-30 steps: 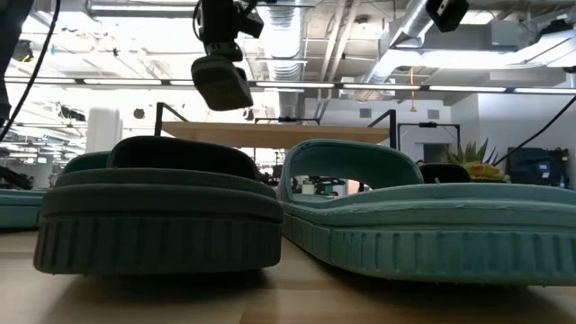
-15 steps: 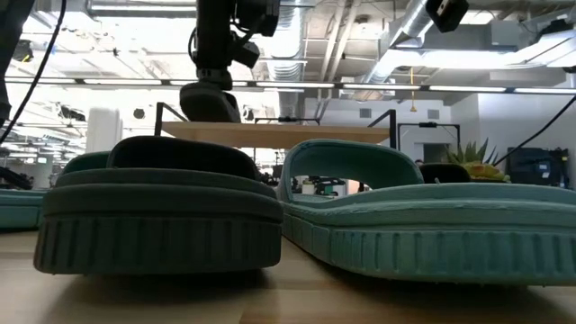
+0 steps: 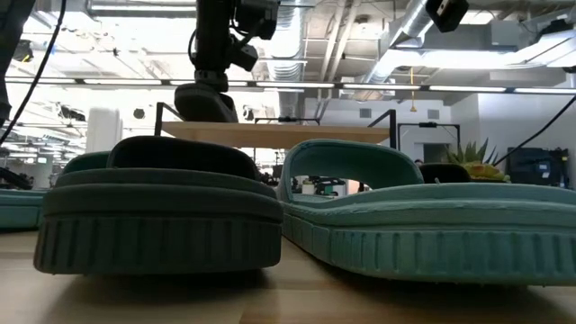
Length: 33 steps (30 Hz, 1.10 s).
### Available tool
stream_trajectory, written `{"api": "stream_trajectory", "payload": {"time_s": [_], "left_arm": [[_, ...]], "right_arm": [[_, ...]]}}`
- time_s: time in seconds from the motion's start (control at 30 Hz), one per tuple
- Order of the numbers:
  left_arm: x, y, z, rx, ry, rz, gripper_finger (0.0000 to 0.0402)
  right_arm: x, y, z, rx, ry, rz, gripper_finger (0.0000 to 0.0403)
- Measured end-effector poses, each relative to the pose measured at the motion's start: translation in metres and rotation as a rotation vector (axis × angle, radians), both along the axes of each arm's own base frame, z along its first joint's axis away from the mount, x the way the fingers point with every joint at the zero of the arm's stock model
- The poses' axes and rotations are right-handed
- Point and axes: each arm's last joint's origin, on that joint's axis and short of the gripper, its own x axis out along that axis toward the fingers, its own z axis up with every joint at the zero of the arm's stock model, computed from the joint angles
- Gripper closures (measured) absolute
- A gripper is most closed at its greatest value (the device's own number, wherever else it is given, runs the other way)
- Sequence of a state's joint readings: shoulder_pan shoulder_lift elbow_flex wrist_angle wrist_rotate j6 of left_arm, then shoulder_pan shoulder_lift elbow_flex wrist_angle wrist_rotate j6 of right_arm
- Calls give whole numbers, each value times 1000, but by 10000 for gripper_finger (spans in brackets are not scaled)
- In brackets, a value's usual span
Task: Pick and place slides into the shelf
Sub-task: Put the black slide on the shelf
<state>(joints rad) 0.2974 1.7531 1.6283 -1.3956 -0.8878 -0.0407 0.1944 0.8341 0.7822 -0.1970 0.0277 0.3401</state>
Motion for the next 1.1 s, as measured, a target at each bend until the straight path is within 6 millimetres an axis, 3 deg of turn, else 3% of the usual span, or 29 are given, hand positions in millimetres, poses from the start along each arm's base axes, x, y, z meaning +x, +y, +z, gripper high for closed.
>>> {"api": "stream_trajectory", "payload": {"time_s": [0.3, 0.6, 1.1], "left_arm": [[-1, 2, -1, -20, 4, 2, 401], [-6, -2, -27, -12, 65, 6, 401], [-5, -3, -28, -13, 109, -30, 387]], "right_arm": [[0, 0, 0, 0, 0, 0, 305], [0, 0, -1, -1, 5, 0, 305], [0, 0, -1, -2, 12, 0, 305]]}}
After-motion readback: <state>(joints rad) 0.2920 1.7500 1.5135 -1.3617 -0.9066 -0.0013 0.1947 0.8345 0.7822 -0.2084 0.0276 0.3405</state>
